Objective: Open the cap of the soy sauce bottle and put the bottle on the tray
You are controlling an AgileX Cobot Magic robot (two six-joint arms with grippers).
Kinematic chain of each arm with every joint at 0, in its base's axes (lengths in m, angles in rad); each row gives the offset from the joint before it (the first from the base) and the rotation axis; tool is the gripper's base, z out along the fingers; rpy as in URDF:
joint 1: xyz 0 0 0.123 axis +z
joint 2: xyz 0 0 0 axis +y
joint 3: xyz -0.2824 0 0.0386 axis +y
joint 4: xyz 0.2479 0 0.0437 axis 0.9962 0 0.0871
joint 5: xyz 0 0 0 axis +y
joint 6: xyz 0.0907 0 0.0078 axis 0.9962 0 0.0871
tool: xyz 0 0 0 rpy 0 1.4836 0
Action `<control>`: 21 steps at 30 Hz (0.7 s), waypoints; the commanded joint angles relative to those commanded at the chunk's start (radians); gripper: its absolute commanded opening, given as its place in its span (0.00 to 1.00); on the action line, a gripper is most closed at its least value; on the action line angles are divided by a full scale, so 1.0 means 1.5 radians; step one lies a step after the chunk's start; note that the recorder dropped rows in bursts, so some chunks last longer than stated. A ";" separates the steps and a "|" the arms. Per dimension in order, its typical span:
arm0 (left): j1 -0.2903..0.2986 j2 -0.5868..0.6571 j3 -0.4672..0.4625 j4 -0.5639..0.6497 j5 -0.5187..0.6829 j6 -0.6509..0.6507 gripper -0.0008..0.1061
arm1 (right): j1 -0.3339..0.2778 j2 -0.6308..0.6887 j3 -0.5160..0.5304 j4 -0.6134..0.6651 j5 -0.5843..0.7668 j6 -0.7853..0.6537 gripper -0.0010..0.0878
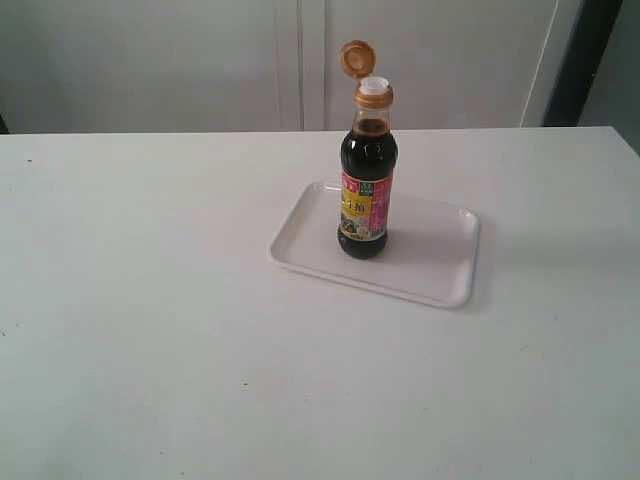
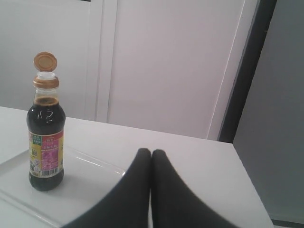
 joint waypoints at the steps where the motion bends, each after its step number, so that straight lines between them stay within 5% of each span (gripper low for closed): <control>1: 0.000 0.000 0.009 -0.001 -0.006 0.000 0.01 | 0.000 0.000 0.000 0.000 0.000 0.000 0.01; 21: 0.000 0.000 0.024 -0.020 -0.027 0.000 0.01 | 0.000 0.000 0.000 0.000 0.000 0.000 0.01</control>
